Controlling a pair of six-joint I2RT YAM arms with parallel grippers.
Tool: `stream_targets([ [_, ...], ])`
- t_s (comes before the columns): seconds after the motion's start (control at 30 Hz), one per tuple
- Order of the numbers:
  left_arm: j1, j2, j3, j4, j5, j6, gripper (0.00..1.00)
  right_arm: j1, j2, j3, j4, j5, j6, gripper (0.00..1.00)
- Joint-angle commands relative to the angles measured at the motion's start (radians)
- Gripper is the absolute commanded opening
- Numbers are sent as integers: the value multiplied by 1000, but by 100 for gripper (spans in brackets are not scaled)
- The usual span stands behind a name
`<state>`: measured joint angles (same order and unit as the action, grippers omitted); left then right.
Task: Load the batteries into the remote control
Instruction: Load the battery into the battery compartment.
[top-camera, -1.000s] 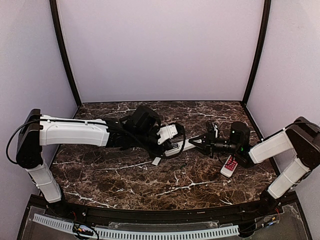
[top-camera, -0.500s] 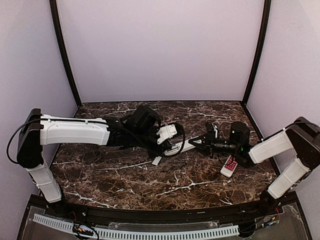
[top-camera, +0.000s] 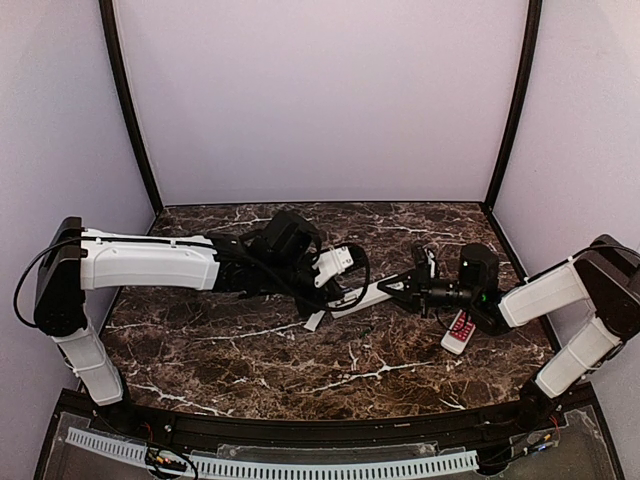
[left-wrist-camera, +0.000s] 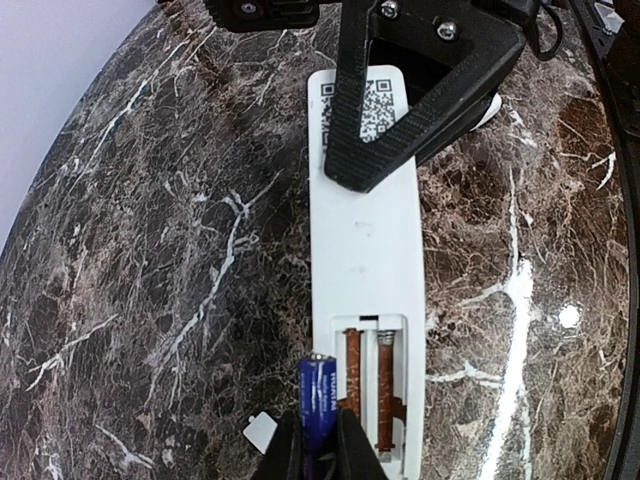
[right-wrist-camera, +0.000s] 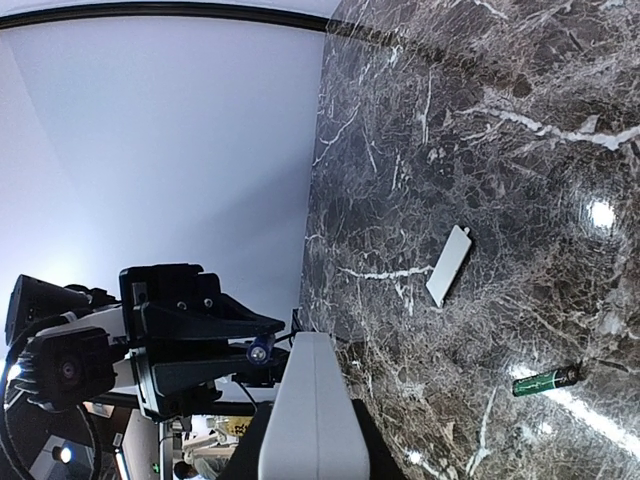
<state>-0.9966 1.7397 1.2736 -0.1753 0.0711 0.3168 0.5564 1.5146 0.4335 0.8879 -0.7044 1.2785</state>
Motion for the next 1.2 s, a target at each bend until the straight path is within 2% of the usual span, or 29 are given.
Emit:
stream_targets([
  [0.0,2,-41,-1,60,48,-56,2,4,-14,-1,10,13,-7,0],
  [0.3,-19,-13,-6,101,55,-56,4,3,5,-24,103,18,71,0],
  [0.5,-33,9,3,100,44,-46,5,3,-11,-23,86,26,74,0],
  [1.0,-36,52,20,83,-26,-43,9,4,0,-39,174,17,122,0],
  [1.17,-38,58,20,82,-32,-46,13,4,14,-47,205,12,141,0],
])
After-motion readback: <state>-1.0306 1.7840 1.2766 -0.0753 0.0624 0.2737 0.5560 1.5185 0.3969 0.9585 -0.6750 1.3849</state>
